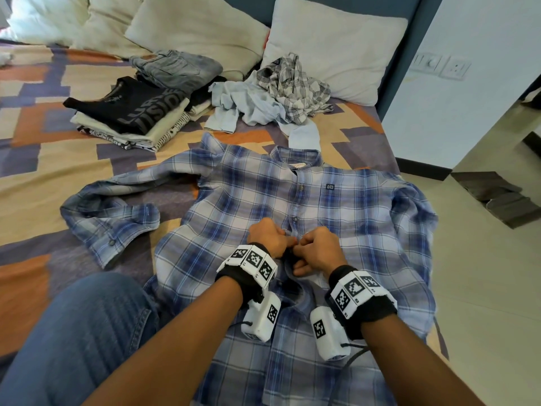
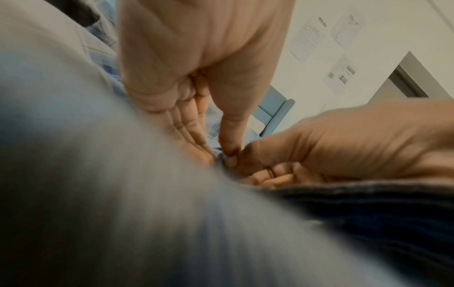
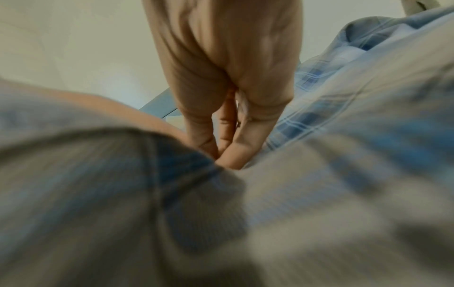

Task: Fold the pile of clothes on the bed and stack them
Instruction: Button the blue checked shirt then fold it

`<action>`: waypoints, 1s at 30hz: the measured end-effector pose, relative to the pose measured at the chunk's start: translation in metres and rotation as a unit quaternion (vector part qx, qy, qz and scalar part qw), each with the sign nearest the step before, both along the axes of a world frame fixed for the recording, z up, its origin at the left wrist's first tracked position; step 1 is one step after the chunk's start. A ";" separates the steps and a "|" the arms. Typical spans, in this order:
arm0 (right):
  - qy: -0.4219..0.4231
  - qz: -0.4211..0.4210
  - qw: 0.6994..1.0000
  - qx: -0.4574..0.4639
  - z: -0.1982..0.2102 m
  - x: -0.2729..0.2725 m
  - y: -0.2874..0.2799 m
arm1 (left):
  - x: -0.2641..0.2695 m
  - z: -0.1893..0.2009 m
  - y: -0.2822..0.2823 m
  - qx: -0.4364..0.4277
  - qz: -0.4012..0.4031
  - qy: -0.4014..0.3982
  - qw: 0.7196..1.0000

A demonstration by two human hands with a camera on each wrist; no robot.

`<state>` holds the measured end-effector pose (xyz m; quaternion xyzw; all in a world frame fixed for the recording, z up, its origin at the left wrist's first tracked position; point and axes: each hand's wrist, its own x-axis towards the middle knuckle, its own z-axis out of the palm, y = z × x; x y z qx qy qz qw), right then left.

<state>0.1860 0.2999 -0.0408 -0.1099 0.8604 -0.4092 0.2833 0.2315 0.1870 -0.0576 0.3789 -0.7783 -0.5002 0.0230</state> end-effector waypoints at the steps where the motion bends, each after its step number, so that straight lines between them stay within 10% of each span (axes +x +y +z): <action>1: -0.023 0.000 1.000 -0.005 0.003 -0.002 0.001 | -0.001 0.001 -0.001 0.007 -0.009 0.001 1.000; 24: -0.124 -0.041 0.990 -0.049 0.003 -0.007 -0.004 | -0.014 -0.011 -0.009 0.020 -0.031 -0.046 0.998; 30: -0.108 -0.012 0.994 -0.028 0.003 -0.007 0.000 | -0.013 0.002 -0.008 -0.094 -0.093 -0.089 0.987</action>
